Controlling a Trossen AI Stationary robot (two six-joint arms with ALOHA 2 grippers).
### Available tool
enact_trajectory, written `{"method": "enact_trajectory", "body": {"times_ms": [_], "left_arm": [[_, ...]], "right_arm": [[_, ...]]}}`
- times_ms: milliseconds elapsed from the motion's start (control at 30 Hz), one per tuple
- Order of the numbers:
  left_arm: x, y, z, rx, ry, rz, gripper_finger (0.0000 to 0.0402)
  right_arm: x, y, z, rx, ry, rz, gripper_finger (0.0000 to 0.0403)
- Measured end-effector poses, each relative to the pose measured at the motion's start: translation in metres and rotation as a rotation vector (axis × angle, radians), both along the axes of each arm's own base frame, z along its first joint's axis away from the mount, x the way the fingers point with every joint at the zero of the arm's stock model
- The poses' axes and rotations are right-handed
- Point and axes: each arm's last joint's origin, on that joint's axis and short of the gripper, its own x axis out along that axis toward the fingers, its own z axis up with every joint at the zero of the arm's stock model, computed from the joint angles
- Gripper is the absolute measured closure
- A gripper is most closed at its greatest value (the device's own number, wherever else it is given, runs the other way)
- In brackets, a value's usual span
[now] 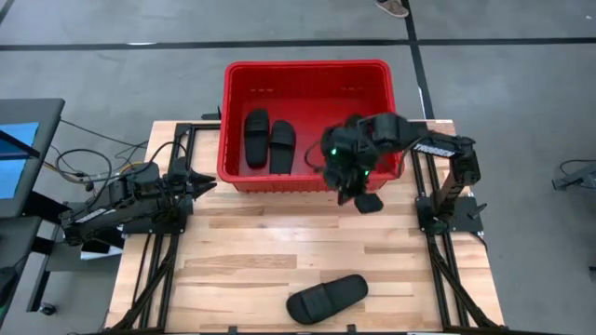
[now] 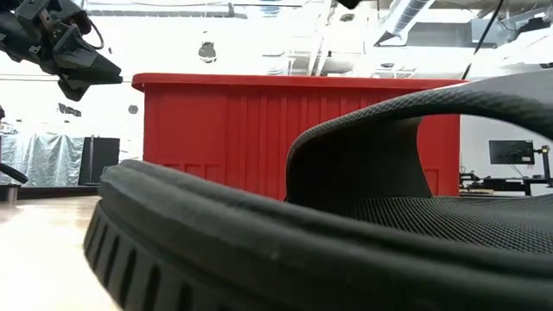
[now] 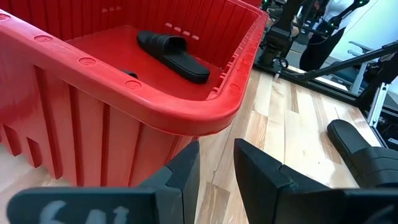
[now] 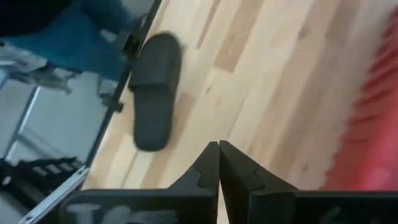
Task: Pick and place slides into bin
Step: Put the black slipper into the red bin
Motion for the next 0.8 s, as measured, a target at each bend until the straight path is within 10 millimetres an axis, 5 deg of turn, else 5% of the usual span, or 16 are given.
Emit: {"method": "enact_trajectory", "body": {"times_ms": [500,800], "left_arm": [[0.0,0.0,0.0,0.0,0.0,0.0,0.0313],[0.0,0.0,0.0,0.0,0.0,0.0,0.0313]], "right_arm": [[0.01,0.053,-0.032,-0.009,0.162,-0.102,0.0403],[0.01,0.069,-0.03,-0.047,0.038,0.127,0.0403]]}}
